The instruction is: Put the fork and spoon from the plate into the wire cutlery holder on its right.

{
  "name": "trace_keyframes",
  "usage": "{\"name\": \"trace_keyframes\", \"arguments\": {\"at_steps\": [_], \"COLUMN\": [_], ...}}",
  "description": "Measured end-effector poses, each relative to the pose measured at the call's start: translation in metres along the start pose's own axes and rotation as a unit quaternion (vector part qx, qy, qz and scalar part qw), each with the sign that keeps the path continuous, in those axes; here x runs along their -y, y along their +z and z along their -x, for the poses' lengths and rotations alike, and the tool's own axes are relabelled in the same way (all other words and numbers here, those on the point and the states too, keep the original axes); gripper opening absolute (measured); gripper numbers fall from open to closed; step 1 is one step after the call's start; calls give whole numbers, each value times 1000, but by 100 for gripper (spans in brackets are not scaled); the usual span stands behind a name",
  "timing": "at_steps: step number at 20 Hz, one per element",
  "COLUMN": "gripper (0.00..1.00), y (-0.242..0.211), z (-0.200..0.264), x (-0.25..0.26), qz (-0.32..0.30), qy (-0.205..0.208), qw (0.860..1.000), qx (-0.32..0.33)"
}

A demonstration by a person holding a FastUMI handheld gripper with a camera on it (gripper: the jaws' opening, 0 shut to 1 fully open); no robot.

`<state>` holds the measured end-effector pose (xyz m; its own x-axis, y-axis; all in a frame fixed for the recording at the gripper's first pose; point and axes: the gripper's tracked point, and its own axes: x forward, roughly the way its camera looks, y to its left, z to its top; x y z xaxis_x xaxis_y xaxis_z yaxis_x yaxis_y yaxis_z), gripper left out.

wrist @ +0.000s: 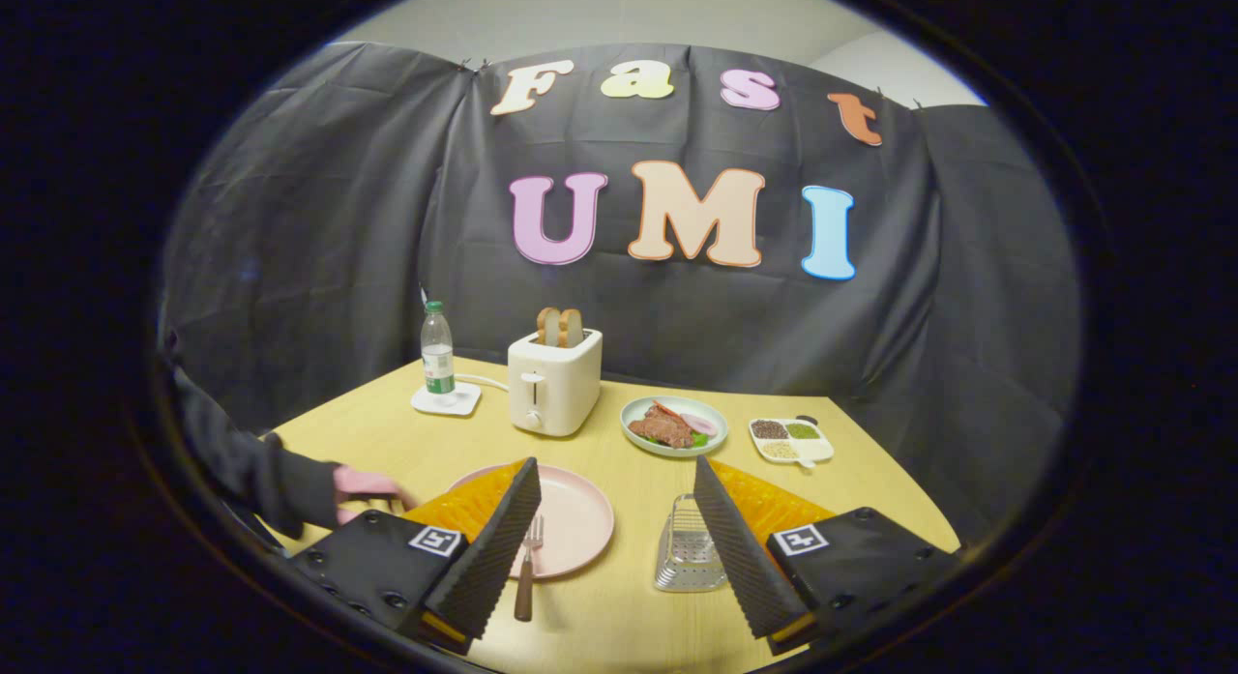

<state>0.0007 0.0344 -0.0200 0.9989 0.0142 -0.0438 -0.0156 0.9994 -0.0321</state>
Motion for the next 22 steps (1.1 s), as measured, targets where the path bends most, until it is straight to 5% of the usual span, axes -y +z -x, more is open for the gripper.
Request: {"name": "trace_keyframes", "arguments": {"at_steps": [22], "gripper": [100], "y": [-145], "z": [-31], "x": [-54], "qz": [-6], "qy": [37], "qw": [988], "qx": [-151]}}
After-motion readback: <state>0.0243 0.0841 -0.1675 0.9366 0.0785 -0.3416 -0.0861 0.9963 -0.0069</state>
